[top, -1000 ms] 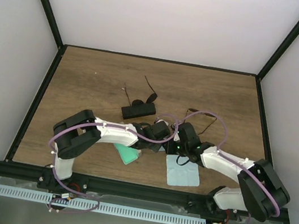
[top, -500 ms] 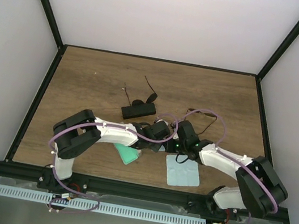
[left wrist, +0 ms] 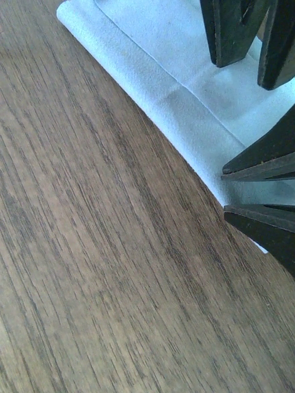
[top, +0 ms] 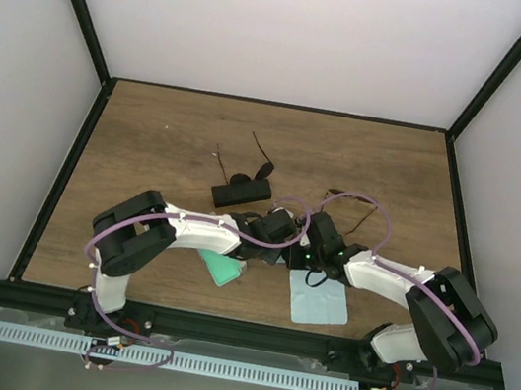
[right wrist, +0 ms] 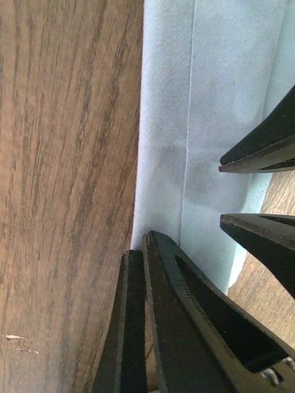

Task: Organize the sunglasses
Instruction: Fold the glasses cleaning cloth at the center of the board.

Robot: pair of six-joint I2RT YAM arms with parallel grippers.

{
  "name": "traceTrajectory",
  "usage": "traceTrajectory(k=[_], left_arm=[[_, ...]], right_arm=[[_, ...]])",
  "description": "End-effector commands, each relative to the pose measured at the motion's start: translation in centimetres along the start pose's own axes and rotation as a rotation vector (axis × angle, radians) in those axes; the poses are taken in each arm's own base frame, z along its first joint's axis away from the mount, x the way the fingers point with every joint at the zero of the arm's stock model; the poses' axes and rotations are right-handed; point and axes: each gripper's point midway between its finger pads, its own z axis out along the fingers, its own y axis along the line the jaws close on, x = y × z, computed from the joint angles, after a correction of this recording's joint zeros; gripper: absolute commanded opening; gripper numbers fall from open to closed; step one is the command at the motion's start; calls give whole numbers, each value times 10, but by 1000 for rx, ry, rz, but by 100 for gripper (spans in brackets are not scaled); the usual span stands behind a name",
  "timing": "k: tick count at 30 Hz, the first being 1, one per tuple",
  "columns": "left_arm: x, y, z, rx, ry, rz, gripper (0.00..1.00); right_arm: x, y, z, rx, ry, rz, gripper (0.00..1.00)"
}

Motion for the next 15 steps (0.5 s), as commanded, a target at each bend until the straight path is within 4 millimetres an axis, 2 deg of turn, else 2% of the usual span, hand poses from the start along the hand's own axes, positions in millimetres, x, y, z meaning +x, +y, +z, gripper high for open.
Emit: traceTrajectory(k=[1, 8, 15], left_arm=[[3, 2, 8, -5, 19, -11, 13], [3, 3, 10, -6, 23, -16, 13], [3, 3, 9, -7, 21, -14, 13]], right_arm=[[2, 8, -4, -34, -3, -17, 20], [7, 8, -10, -42, -5, -18, 20], [-19, 18, -32, -39, -88, -28, 20]])
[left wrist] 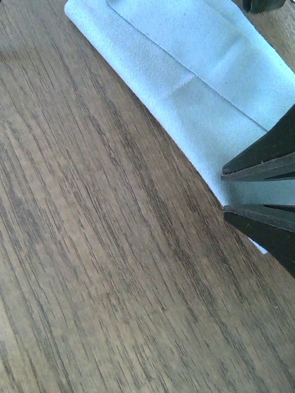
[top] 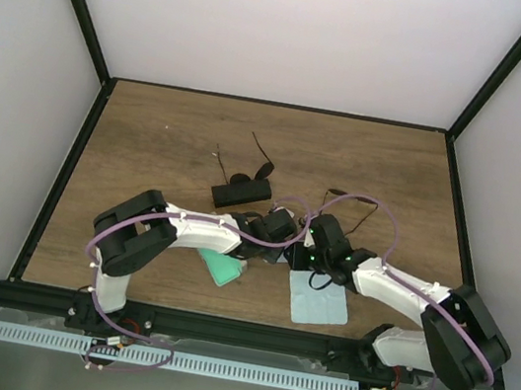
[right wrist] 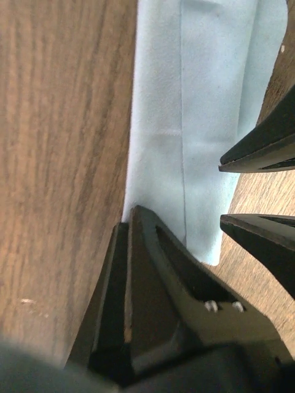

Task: Organize the sunglasses
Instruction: Fold the glasses cleaning cloth at the center of the board.

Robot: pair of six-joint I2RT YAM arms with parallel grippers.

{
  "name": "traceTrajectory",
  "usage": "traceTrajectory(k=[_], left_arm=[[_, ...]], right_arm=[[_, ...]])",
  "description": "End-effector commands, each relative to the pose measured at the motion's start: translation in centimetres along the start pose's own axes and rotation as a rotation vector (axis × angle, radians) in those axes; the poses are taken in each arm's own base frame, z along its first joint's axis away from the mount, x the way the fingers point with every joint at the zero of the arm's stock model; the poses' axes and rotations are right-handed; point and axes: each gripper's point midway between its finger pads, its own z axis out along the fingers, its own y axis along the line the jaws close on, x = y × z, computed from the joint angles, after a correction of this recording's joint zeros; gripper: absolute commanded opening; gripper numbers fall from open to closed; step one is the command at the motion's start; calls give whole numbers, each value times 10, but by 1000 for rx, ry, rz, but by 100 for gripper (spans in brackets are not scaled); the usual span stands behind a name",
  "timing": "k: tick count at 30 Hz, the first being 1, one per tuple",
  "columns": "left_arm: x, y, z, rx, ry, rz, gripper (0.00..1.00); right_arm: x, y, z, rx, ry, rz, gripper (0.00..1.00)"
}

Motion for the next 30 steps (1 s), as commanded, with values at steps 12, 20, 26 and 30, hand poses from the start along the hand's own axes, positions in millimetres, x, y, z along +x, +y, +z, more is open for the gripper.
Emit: traceTrajectory(k=[12, 20, 26, 30], left_arm=[[-6, 1, -8, 20, -25, -14, 13], [-36, -7, -46, 89, -150, -20, 24], [-62, -13, -86, 134, -251, -15, 35], [-81, 2, -130, 103, -358, -21, 40]], right_arm=[[-57, -7, -18, 173, -162, -2, 40], [-66, -17, -16, 241, -188, 3, 47], [-71, -19, -26, 246, -235, 35, 48], [-75, -19, -50, 229, -310, 82, 50]])
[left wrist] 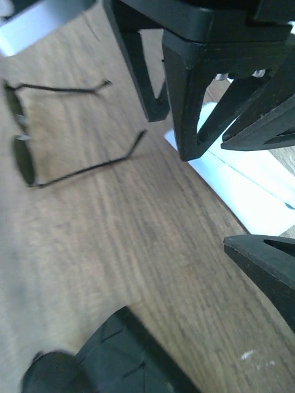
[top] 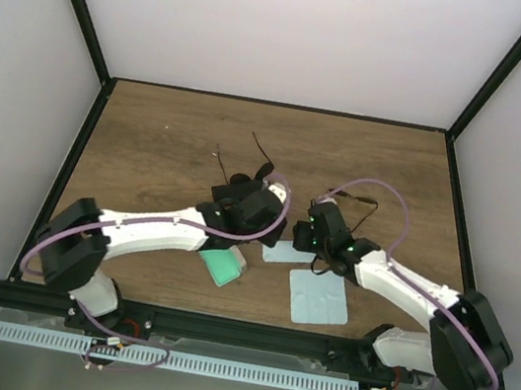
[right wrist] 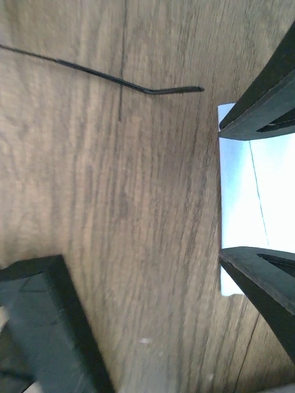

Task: Organize the sunglasses
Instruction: Fold the glasses cleaning cloth at the center of the board, then adjust the sunglasses case at the center of the board.

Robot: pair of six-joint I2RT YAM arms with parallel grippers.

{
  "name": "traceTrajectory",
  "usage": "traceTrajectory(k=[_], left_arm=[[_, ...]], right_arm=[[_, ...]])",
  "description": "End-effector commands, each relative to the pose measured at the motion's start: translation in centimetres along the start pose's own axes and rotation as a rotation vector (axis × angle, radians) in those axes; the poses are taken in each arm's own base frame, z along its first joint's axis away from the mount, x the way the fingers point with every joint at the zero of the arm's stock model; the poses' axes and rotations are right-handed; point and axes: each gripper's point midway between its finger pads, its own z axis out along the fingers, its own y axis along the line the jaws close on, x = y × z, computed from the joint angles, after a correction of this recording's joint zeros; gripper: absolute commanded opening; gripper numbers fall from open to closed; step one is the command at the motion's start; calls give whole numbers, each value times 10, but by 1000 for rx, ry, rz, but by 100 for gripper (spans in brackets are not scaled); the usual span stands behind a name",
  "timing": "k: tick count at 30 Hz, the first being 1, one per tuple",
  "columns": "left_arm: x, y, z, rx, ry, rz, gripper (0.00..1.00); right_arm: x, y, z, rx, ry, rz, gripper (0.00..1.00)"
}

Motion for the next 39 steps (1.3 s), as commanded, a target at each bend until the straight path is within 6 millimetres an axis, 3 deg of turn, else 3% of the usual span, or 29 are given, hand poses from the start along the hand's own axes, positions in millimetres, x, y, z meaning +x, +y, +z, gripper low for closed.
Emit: traceTrajectory(k=[1, 4, 5, 7, 9, 10, 12, 17, 21, 25, 31, 39], left_arm=[[-38, 13, -49, -49, -143, 7, 43], [-55, 48, -82, -201, -224, -51, 46], [-58, 58, -91, -237, -240, -76, 40], [-55, 80, -103, -308, -248, -118, 27], [-49, 98, -112, -353, -253, -155, 6], [-44, 109, -116, -369, -260, -187, 5], [-34, 125, -120, -378, -272, -235, 4], [-3, 165, -102, -352, -212, -353, 4], [10, 175, -89, -334, -191, -387, 4], [15, 177, -81, -326, -180, -393, 5], [21, 180, -74, -334, -151, -378, 5], [23, 188, -74, -378, -151, -367, 8]], right_arm=[[-21, 1, -31, -34, -119, 78, 50], [-17, 19, -54, -171, -151, 78, 58], [-13, 27, -62, -216, -150, 74, 56], [2, 46, -74, -289, -121, 61, 46], [22, 64, -83, -333, -81, 42, 27], [34, 71, -86, -354, -59, 38, 18], [57, 86, -92, -402, -18, 14, 9], [110, 122, -87, -474, 92, -64, 8], [144, 148, -60, -395, 160, -182, 9], [152, 169, -32, -355, 159, -236, 8], [154, 210, -19, -422, 174, -269, 8], [164, 236, -9, -483, 216, -304, 8]])
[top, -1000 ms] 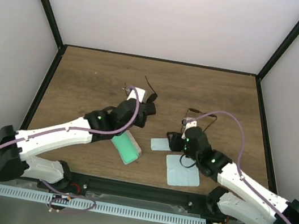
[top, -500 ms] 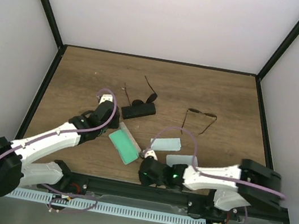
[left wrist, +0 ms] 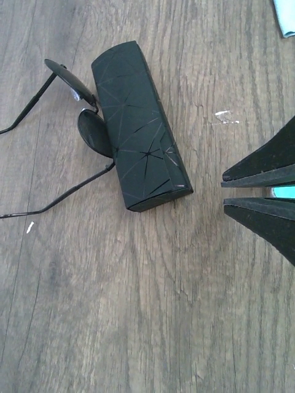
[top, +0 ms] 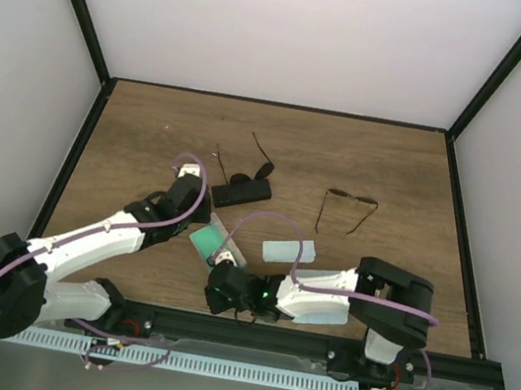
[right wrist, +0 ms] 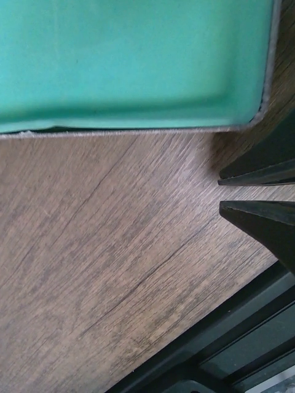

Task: Organize the sunglasses
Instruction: Adjust the sunglasses case at the center of the board.

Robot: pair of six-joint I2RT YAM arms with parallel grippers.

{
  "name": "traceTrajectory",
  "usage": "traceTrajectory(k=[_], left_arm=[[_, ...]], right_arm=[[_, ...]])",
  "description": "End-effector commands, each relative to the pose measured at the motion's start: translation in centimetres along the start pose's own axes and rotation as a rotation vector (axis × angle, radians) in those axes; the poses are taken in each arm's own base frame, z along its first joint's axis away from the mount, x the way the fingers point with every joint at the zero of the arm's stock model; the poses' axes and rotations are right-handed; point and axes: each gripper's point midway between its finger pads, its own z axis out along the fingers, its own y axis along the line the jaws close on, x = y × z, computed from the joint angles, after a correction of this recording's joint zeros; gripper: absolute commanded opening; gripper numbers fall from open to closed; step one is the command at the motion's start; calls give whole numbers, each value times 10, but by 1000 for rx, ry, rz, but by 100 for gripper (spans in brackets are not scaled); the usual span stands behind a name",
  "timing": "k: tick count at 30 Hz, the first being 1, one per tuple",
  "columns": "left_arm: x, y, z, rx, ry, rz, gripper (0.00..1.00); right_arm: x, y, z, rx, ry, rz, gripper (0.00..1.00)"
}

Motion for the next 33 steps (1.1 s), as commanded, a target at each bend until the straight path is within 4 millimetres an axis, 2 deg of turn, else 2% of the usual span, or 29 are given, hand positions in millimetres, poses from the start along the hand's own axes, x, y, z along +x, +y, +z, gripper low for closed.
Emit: traceTrajectory(k=[1, 5, 9, 13, 18, 25, 33], left_arm=[[-3, 7, 3, -36, -22, 7, 8], [-4, 7, 1, -30, -27, 3, 8], [-5, 8, 0, -33, -34, 1, 8], [-3, 8, 2, -33, -25, 5, 8], [-1, 7, 4, -30, -14, 9, 8], [0, 1, 3, 3, -5, 7, 9], [-1, -2, 1, 20, -7, 2, 9]], right_arm=[[-10, 20, 5, -55, -17, -35, 8], [-20, 23, 16, -39, -25, -62, 9], [-20, 13, 29, -14, -27, -46, 8], [-31, -5, 32, 8, -49, -1, 8], [-41, -29, 26, 71, -75, 36, 8], [-48, -63, 6, 163, -115, 82, 8], [-61, -79, 1, 205, -128, 87, 8]])
